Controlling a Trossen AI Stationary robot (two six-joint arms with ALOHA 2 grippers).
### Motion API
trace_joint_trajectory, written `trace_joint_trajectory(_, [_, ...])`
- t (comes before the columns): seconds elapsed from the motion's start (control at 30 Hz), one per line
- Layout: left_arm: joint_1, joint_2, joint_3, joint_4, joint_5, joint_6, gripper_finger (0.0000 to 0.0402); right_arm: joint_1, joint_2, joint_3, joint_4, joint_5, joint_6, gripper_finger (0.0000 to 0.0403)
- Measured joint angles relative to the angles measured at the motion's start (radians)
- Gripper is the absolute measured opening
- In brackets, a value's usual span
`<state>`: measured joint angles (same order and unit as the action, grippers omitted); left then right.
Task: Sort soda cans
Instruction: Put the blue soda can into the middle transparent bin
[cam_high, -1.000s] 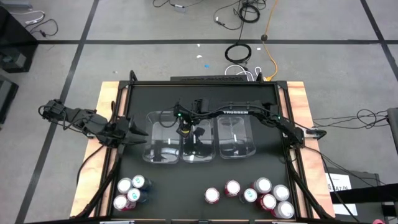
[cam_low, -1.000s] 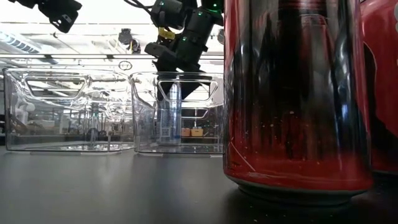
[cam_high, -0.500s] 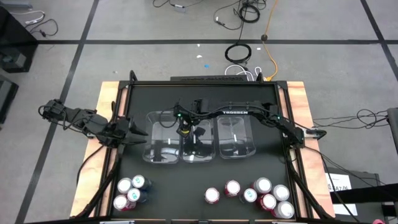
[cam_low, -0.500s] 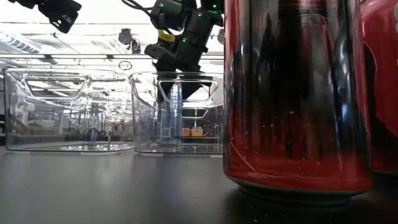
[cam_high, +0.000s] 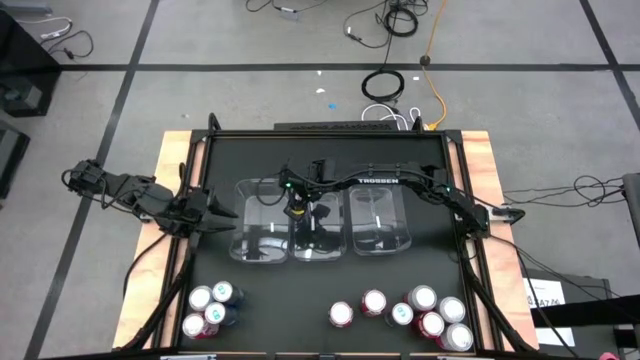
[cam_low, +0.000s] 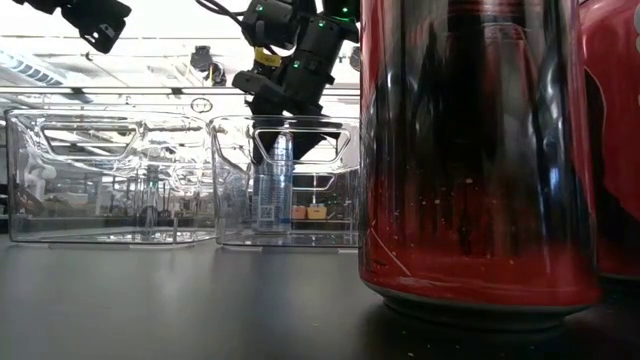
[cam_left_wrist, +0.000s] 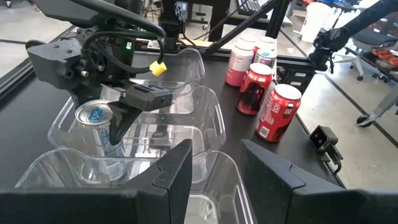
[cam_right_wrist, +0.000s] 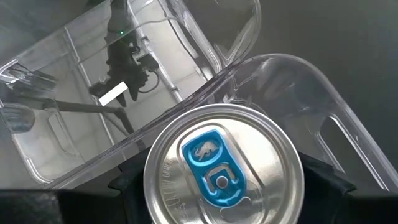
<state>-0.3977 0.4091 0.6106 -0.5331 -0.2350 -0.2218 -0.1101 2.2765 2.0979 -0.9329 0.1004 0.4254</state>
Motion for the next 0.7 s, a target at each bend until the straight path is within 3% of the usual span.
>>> trace_joint_trajectory(0.7, [0.000,0.000,0.000,0.000,0.000,-0.001,0.0143,0.001,-0.022,-0.001,-0.017,0.000,0.001,0.0330])
